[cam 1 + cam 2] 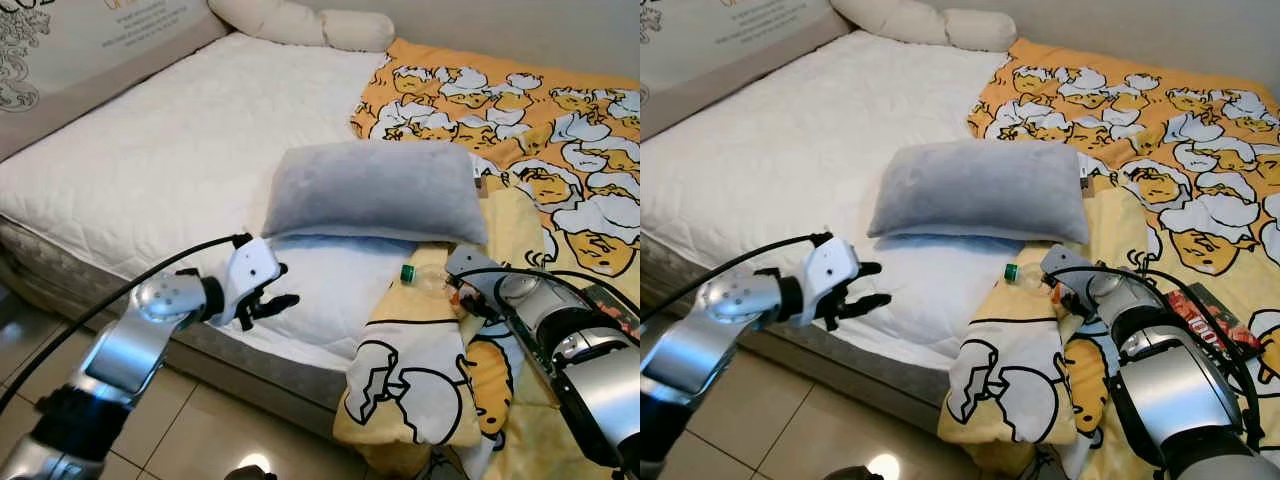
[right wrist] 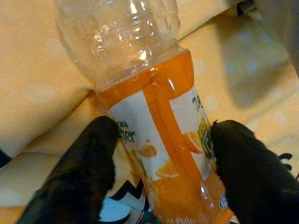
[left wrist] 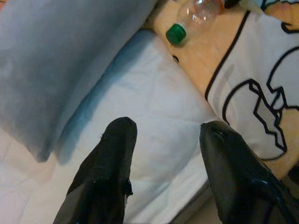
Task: Clean up the room
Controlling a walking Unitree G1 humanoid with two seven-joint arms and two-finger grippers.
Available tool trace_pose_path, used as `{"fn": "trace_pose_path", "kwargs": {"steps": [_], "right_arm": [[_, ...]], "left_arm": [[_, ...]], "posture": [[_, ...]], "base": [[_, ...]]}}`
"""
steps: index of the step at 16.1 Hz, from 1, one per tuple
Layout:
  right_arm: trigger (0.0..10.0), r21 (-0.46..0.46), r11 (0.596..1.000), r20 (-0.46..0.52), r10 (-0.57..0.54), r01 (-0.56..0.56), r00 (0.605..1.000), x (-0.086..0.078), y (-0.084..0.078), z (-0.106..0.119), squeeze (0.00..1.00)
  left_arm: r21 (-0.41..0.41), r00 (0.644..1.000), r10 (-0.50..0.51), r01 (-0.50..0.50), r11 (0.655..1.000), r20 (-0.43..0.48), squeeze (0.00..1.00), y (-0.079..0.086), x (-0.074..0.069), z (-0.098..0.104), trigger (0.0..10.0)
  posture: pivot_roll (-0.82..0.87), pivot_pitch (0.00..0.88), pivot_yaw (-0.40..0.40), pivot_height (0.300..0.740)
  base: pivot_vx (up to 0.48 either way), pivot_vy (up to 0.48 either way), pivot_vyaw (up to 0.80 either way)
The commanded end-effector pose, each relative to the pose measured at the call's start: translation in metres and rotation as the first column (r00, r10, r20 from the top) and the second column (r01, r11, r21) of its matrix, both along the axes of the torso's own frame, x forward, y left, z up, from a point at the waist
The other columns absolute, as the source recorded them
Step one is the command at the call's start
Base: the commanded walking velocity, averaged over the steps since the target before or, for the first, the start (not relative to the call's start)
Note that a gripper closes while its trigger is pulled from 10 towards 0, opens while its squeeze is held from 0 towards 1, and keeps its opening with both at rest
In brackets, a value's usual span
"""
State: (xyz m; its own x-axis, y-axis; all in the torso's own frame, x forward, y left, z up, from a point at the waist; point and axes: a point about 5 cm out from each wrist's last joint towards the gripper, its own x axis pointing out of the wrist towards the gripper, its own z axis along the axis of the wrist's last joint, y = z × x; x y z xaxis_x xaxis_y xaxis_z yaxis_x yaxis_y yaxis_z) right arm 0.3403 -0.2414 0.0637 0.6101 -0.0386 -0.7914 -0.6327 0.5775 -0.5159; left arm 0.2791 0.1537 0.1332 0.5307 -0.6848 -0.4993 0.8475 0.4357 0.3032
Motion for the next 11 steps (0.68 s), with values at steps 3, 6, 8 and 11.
{"fn": "trace_pose_path", "kwargs": {"steps": [3,6,8,11], "right_arm": [[10.0,-0.017,1.000,-0.003,0.020,-0.020,1.000,-0.001,-0.001,-0.001,1.00],[10.0,-0.068,0.997,0.034,0.034,-0.032,0.999,0.003,-0.002,0.003,1.00],[10.0,-0.077,0.997,0.029,0.022,-0.020,0.999,0.001,-0.003,0.001,0.00],[6.9,-0.012,1.000,-0.095,0.008,-0.009,0.995,-0.011,0.000,-0.014,0.00]], "left_arm": [[0.019,1.000,-0.013,0.013,1.000,-0.009,0.00,0.006,-0.007,0.006,10.0],[0.037,0.999,-0.022,0.023,0.999,-0.029,0.00,0.010,-0.015,0.011,10.0],[0.045,0.999,-0.028,0.029,0.999,-0.042,0.00,0.012,-0.020,0.012,10.0],[0.051,0.997,-0.035,0.038,0.998,-0.064,0.00,0.011,-0.026,0.012,10.0]], "posture": [[0.12,0.000,-0.018,0.740],[0.15,0.000,-0.024,0.740],[0.16,0.011,-0.024,0.740],[0.16,0.014,-0.020,0.740]], "base": [[0.000,0.000,0.00],[0.000,0.000,0.00],[0.000,0.000,0.00],[0.000,0.000,0.00]]}}
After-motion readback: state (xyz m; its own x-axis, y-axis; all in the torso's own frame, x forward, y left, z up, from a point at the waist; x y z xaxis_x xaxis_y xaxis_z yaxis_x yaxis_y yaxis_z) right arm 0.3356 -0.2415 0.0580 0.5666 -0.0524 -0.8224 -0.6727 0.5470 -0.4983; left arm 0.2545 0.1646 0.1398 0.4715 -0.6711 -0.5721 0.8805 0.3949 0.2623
